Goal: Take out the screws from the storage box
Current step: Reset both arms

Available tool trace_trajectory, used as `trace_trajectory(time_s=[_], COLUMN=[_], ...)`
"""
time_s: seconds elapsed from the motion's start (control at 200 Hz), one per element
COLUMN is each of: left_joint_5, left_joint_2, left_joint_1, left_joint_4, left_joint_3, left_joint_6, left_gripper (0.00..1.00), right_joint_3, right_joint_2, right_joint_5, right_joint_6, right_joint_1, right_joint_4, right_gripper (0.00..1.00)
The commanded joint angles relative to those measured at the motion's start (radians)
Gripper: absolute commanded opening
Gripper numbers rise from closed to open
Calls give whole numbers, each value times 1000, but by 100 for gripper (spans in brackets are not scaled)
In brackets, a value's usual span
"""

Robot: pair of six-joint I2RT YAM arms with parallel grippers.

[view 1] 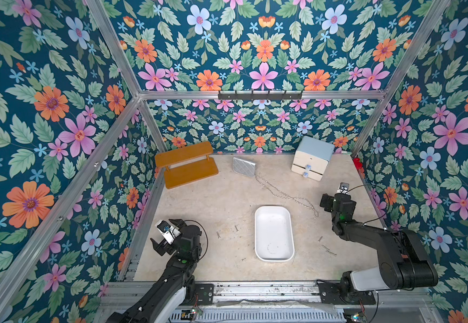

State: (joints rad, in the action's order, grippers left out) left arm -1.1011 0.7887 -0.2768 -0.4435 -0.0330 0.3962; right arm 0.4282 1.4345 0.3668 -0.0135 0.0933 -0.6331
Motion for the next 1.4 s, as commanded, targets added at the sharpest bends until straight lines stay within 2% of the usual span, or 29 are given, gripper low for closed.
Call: trace_trajectory(time_s=[0.0, 0.075, 0.11, 0.135, 0.165, 0.215, 0.265, 0.32, 0.365, 0.42, 0.45, 0.52, 0.71, 0.77, 0.79, 0.835, 0.88, 1.395], left_joint_5=[186, 328, 372, 392, 411, 438, 468, 525, 569, 589, 589, 608, 797, 928, 931, 935, 932, 934], left_joint_2=[134, 294, 374, 432, 498, 595, 672, 750, 810, 811, 811, 786, 772, 806, 821, 799, 811, 803], left_joint_1=[81, 154, 167, 172, 174, 174, 176, 176, 175, 174, 174, 181, 211, 251, 256, 255, 255, 255], left_joint_4=[-329, -378, -405, -431, -456, -478, -472, -497, -527, -421, -455, -522, -636, -759, -795, -730, -774, -764], left_joint_3=[-7, -83, -124, -156, -195, -261, -329, -377, -407, -453, -439, -386, -310, -259, -253, -261, -254, -251], left_joint_6=[-92, -134, -161, -182, -206, -235, -260, -298, -340, -330, -332, -325, -356, -368, -368, -361, -368, -366], left_gripper=[99, 99, 99, 99, 99, 99, 99, 99, 99, 99, 99, 99, 99, 99, 99, 99, 99, 99], right_joint_3=[-12, -50, -94, -139, -166, -121, -147, -130, -144, -138, -128, -143, -139, -140, -140, -139, -139, -138], right_joint_2=[-8, -26, -32, 1, 42, -12, 35, -6, 25, 5, -1, 20, 14, 15, 15, 15, 15, 15], right_joint_5=[-39, -90, -164, -230, -232, -236, -228, -231, -228, -265, -285, -276, -281, -280, -281, -281, -281, -283], right_joint_6=[-10, -34, -37, -29, -22, -32, -20, -29, -20, -9, -3, -2, 0, -1, 0, -1, -1, -4], right_joint_1=[-16, -48, -74, -92, -95, -95, -95, -94, -94, -93, -93, -93, -92, -93, -92, -93, -93, -93], right_joint_4=[-77, -124, -179, -288, -436, -233, -375, -260, -349, -307, -270, -342, -321, -325, -325, -325, -321, -319], right_gripper=[100, 100, 100, 100, 100, 100, 100, 100, 100, 100, 100, 100, 100, 100, 100, 100, 100, 100])
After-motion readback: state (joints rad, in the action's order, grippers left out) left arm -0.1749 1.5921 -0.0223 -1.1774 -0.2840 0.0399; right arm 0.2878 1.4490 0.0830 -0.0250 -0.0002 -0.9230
